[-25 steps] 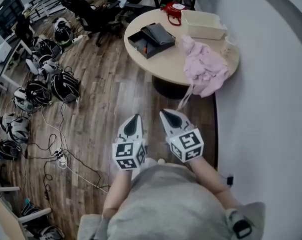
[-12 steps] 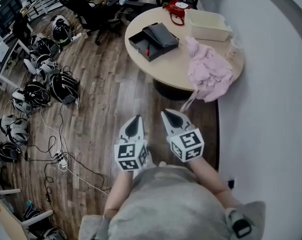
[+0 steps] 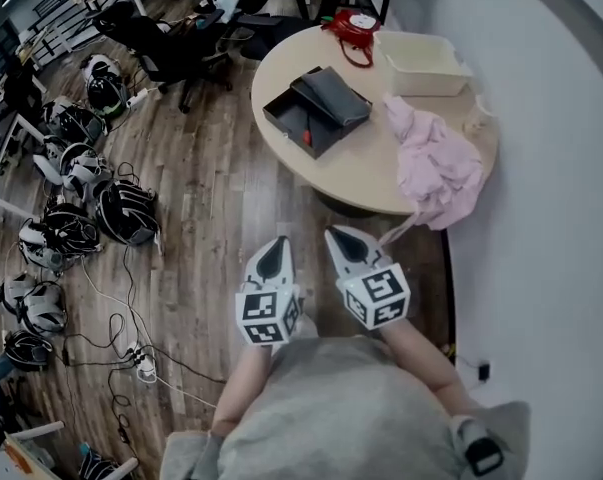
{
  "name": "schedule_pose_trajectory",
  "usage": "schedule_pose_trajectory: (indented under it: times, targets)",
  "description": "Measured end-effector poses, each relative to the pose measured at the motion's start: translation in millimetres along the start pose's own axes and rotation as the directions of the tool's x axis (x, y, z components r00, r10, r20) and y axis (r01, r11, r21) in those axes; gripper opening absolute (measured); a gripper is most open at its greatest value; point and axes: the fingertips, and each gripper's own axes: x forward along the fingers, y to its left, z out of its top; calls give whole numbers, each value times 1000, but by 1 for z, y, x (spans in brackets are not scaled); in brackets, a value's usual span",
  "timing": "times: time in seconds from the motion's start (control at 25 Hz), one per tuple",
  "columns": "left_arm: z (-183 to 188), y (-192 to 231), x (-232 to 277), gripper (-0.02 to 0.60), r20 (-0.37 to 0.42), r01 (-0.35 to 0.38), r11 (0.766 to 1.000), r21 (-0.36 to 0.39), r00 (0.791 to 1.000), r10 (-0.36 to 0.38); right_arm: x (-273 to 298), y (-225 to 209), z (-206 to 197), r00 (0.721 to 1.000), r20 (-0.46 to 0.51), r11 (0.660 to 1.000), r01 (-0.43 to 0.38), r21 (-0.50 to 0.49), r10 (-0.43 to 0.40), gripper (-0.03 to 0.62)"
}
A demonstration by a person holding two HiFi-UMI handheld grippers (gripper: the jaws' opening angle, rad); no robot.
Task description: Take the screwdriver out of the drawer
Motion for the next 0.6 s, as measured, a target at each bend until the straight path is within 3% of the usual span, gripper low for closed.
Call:
schedule_pose_trajectory:
  times: [0.6]
  targets:
    - [54, 128, 78, -2, -29, 126, 991, 45, 992, -124, 144, 6, 44, 991, -18, 990, 133, 48, -133, -2]
